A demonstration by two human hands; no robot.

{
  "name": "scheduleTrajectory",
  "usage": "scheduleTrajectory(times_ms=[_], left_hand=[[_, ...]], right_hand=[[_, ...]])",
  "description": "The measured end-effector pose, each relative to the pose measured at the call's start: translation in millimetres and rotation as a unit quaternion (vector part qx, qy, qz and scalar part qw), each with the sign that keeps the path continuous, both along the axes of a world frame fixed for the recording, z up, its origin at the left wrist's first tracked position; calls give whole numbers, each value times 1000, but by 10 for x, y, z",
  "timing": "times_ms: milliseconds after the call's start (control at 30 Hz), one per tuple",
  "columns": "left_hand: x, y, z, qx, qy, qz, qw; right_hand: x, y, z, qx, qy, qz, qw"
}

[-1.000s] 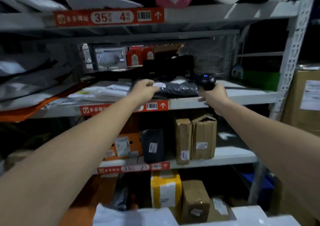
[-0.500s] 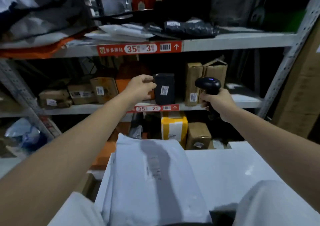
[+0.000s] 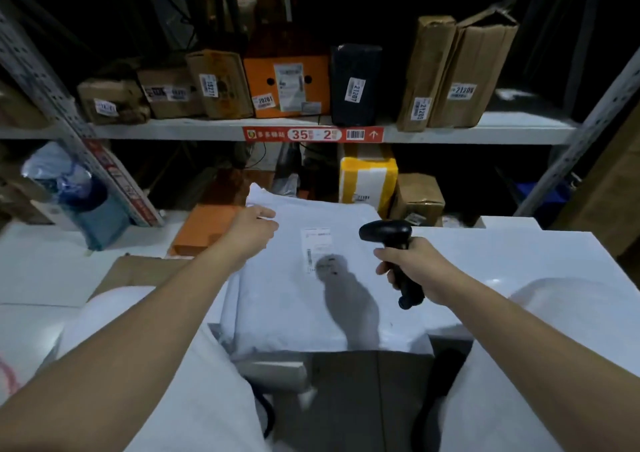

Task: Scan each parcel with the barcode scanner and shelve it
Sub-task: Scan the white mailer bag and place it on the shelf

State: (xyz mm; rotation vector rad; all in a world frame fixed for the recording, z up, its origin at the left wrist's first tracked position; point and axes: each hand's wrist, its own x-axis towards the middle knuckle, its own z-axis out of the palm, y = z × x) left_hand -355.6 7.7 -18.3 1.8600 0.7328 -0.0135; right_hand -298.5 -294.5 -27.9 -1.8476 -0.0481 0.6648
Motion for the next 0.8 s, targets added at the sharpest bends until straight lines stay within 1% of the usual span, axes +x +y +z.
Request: scheduleTrajectory(times_ms=[67, 167, 233, 300, 333, 367, 433, 567, 633, 733, 800], left_hand=[[-55, 29, -100, 17, 23, -10, 1000], [-78, 75, -180, 57, 25, -22, 998], [-91, 106, -234, 95, 32, -21, 995], [-100, 147, -295, 127, 47, -32, 990], [-101, 163, -311, 139, 57, -40, 988], [-103, 198, -321, 152, 73, -46, 985], [-127, 262, -314, 182, 110, -52, 976], [-148, 361, -364, 225, 174, -57, 957], [-169, 360, -420, 217, 197, -60, 954], [-167, 345, -505, 189, 220, -64, 955], [-128, 340, -500, 203, 221, -78, 951]], right_hand=[[-71, 80, -44, -39, -2, 37, 999], [-113, 161, -30, -100, -18, 100, 990], [-92, 190, -36, -149, -62, 139, 977], [-42, 221, -32, -205, -115, 179, 955], [-18, 237, -20, -226, -132, 191, 946], [9, 248, -17, -234, -133, 189, 945], [52, 267, -7, -228, -105, 157, 955], [50, 326, -20, -194, -17, 106, 975], [24, 361, -52, -167, 24, 95, 981], [-41, 384, -99, -87, 81, 68, 991], [-82, 377, -114, -50, 118, 51, 990]])
